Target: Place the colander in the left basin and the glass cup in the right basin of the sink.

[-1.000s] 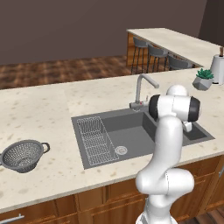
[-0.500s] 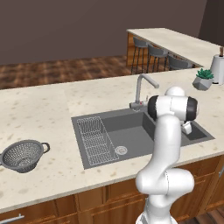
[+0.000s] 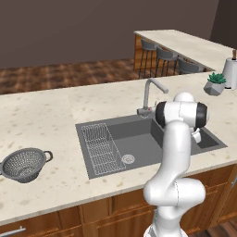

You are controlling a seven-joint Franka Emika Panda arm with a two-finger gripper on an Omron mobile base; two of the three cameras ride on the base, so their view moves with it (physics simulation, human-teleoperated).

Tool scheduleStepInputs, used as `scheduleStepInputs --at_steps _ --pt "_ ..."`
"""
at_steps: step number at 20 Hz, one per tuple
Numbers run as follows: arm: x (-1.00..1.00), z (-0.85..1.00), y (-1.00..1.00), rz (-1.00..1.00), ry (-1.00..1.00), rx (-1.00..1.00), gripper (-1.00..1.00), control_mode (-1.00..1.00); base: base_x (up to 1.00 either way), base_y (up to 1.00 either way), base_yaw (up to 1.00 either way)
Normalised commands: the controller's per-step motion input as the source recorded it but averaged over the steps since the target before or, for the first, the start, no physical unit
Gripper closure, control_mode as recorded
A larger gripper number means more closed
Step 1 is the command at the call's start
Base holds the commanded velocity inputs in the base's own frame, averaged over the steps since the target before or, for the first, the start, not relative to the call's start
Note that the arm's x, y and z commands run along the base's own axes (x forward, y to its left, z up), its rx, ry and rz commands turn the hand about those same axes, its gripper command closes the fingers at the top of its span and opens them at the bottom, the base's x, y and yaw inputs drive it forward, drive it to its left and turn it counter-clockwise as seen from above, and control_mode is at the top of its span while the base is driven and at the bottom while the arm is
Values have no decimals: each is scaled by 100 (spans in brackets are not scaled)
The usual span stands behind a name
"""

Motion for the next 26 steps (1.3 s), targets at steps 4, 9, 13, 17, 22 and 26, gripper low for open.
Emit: scheduleStepInputs --at_steps 4,9,13,17,22,26 --pt "2 -8 0 0 4 1 100 -100 0 0 0" --pt "4 -24 0 0 5 -1 100 -100 0 0 0" --pt "3 -18 1 1 2 -1 100 -100 0 0 0" --pt "1 -3 0 1 0 0 100 -100 0 0 0" --pt "0 0 7 0 1 0 -100 -100 0 0 0" --pt "0 0 1 0 0 0 -100 -100 0 0 0"
